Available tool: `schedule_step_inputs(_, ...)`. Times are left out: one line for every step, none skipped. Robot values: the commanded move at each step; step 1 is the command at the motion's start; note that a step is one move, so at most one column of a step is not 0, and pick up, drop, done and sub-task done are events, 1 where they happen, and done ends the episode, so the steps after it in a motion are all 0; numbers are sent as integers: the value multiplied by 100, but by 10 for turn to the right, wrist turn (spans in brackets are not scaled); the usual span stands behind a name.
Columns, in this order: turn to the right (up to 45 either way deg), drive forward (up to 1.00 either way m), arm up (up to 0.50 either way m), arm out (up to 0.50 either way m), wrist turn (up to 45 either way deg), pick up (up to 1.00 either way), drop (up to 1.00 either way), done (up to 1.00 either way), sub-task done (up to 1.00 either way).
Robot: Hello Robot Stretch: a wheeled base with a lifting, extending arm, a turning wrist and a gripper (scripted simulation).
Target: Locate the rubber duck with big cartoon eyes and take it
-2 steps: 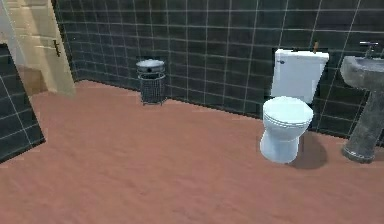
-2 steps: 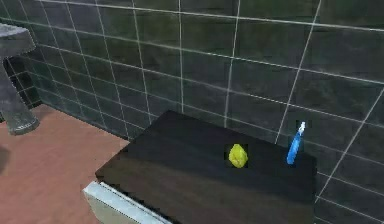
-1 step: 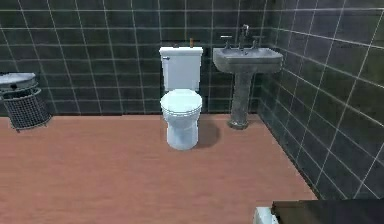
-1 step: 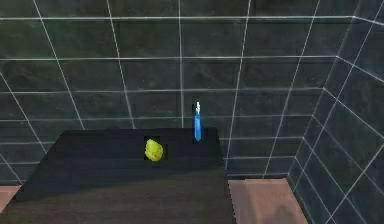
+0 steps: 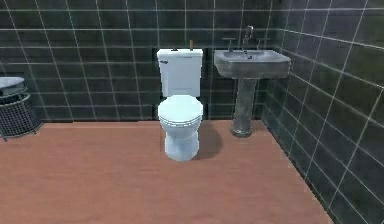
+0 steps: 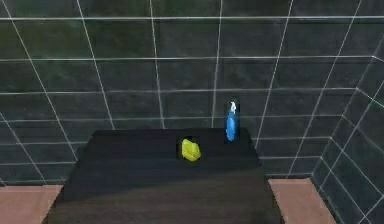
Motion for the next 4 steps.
schedule_step_inputs(450, 0, 0, 0, 0, 0, 0, 0, 0)
schedule_step_inputs(450, 0, 0, 0, 0, 0, 0, 0, 0)
schedule_step_inputs(450, 0, 0, 0, 0, 0, 0, 0, 0)
schedule_step_inputs(330, 0, 0, 0, 0, 0, 0, 0, 0)
